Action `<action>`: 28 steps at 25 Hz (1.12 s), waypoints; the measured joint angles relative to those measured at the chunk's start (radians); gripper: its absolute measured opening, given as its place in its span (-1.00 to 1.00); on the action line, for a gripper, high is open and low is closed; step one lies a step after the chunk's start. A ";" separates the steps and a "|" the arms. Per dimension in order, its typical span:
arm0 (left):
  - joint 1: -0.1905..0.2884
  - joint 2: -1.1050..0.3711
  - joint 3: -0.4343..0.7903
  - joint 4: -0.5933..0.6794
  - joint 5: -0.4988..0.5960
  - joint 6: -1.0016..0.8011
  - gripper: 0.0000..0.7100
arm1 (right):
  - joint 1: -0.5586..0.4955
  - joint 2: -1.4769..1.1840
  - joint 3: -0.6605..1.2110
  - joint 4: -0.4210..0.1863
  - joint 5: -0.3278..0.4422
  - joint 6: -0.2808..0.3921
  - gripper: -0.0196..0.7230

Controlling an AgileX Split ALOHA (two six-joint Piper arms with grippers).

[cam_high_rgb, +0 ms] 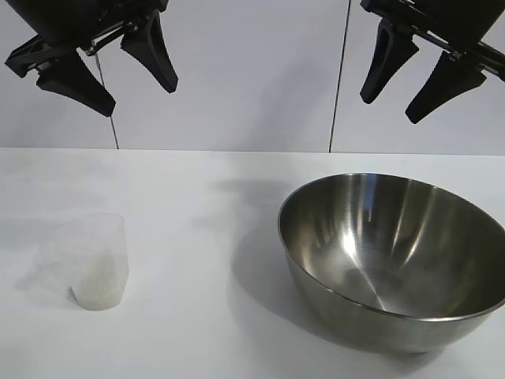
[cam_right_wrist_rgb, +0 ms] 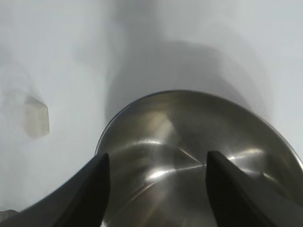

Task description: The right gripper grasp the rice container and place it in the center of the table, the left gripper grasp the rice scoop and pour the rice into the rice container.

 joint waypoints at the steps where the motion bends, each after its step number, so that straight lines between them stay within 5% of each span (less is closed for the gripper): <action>1: 0.000 0.000 0.000 0.000 0.000 0.000 0.60 | 0.000 0.000 0.000 0.000 0.000 0.000 0.15; 8: 0.000 0.000 0.000 0.000 0.000 0.000 0.60 | 0.000 0.000 0.000 -0.006 0.011 -0.004 0.15; 12: 0.000 0.000 0.000 0.000 0.000 0.000 0.60 | 0.000 0.000 0.000 -0.078 0.072 -0.019 0.15; 21: 0.000 0.000 0.000 0.000 0.000 0.000 0.60 | 0.000 0.000 0.000 -0.242 0.075 0.038 0.15; 28: 0.000 0.000 0.000 0.000 0.000 0.000 0.60 | 0.000 0.000 0.141 -0.278 0.066 0.042 0.15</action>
